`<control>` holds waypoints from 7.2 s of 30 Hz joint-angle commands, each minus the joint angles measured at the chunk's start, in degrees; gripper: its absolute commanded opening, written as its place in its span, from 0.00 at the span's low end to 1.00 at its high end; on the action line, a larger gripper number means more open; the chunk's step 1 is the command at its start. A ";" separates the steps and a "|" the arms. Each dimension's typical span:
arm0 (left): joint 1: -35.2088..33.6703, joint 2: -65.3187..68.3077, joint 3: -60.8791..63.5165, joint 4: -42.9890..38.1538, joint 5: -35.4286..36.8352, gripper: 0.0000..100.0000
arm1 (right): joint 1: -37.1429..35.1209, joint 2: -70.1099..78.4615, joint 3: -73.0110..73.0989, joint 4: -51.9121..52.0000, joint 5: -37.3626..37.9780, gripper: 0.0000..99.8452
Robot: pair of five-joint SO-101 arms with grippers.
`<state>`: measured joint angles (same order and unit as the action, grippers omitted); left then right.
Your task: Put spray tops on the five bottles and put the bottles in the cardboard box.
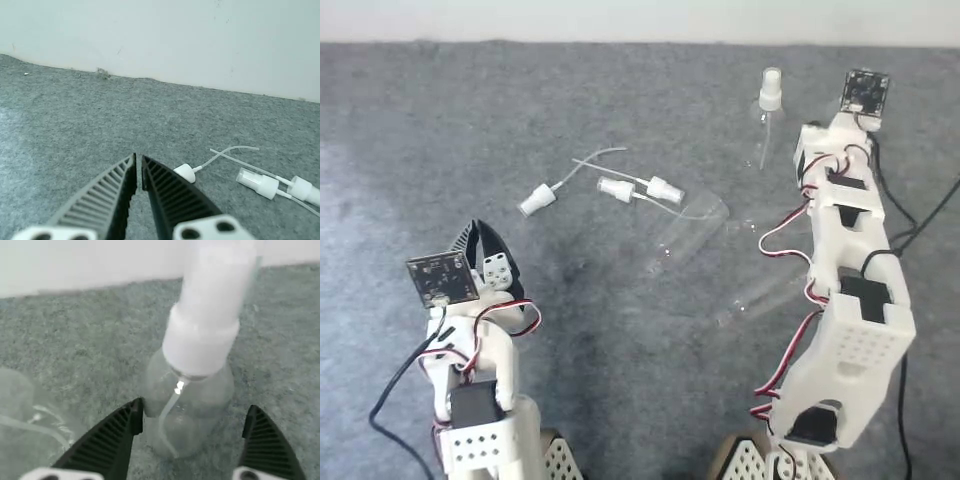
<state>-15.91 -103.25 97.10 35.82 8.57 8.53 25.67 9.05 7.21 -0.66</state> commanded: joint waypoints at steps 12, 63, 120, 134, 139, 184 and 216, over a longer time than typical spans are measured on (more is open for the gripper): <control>0.00 -0.97 -0.57 0.35 -0.62 0.01 | -2.07 -13.76 -1.05 13.58 -0.70 0.29; -0.26 -0.97 -0.57 0.35 -0.62 0.01 | -22.64 -53.58 -0.97 73.98 -0.44 0.29; -0.09 -0.97 -0.57 0.35 -0.62 0.01 | -43.12 10.33 -29.98 44.18 22.15 0.22; -0.09 -0.97 -0.57 0.35 -0.62 0.01 | -43.30 12.62 -32.09 48.31 21.80 0.07; -0.09 -0.97 -0.57 0.35 -0.62 0.01 | -43.30 13.05 -36.40 53.93 14.77 0.07; -0.18 -0.97 -0.57 0.35 -0.62 0.01 | -44.70 5.93 -36.75 73.89 -3.69 0.22; -0.09 -0.97 -0.57 0.97 -0.62 0.01 | -41.71 14.02 -36.48 69.58 1.05 0.16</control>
<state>-15.91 -103.25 97.10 36.70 8.57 -34.46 40.97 -24.35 76.31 -0.40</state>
